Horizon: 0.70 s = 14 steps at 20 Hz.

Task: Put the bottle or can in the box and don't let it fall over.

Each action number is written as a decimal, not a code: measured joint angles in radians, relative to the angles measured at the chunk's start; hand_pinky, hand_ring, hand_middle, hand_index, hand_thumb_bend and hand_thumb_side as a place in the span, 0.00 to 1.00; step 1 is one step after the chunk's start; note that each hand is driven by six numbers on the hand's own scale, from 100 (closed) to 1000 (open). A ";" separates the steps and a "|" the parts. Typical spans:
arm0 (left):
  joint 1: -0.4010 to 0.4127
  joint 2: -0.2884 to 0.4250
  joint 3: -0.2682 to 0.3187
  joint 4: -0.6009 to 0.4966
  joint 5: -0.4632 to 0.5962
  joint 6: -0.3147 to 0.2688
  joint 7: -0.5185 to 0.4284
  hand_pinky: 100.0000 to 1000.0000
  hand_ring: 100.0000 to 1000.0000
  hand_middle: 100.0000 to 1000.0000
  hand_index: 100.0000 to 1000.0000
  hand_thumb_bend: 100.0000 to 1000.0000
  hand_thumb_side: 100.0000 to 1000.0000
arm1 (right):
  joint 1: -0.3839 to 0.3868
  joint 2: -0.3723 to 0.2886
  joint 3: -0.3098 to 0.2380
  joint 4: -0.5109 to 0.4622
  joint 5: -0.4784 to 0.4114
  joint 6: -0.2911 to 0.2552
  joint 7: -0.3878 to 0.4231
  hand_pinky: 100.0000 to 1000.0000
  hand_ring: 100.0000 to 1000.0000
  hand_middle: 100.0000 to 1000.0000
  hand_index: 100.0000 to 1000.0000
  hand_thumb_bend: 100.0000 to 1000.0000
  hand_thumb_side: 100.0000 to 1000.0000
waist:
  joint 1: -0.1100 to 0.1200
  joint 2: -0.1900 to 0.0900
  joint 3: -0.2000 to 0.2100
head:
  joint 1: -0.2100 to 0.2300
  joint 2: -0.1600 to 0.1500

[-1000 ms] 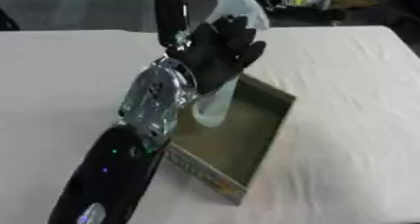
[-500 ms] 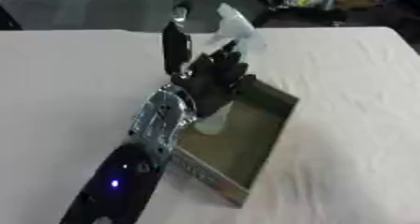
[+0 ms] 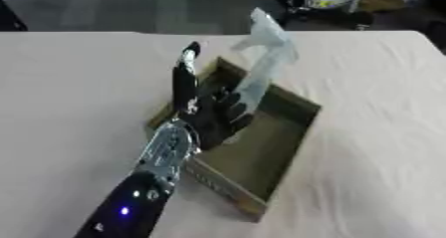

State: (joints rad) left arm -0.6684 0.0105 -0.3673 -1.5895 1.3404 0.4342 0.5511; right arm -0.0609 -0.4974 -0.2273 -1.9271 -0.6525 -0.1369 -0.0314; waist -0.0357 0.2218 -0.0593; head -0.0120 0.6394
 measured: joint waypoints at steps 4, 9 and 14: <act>0.017 0.029 -0.004 -0.003 -0.024 -0.002 -0.013 0.00 0.00 0.00 0.93 0.47 1.00 | 0.013 0.000 -0.003 -0.001 0.006 -0.004 -0.004 0.88 0.81 0.80 0.88 0.00 0.74 | 0.002 0.000 0.008 | -0.009 0.000; 0.044 0.093 0.022 -0.046 -0.051 -0.031 -0.019 0.00 0.00 0.00 0.92 0.47 1.00 | 0.028 0.000 -0.011 -0.011 0.014 -0.011 -0.011 0.88 0.81 0.80 0.88 0.00 0.73 | 0.006 -0.002 0.022 | -0.027 0.000; 0.070 0.177 0.082 -0.117 -0.083 -0.081 -0.020 0.00 0.00 0.00 0.92 0.47 1.00 | 0.044 -0.004 -0.016 -0.024 0.016 -0.020 -0.020 0.88 0.81 0.80 0.88 0.00 0.72 | 0.007 -0.006 0.032 | -0.049 -0.004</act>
State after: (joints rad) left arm -0.5983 0.1878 -0.2850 -1.7063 1.2570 0.3529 0.5311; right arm -0.0174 -0.5019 -0.2430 -1.9511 -0.6364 -0.1569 -0.0513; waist -0.0285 0.2163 -0.0277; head -0.0613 0.6353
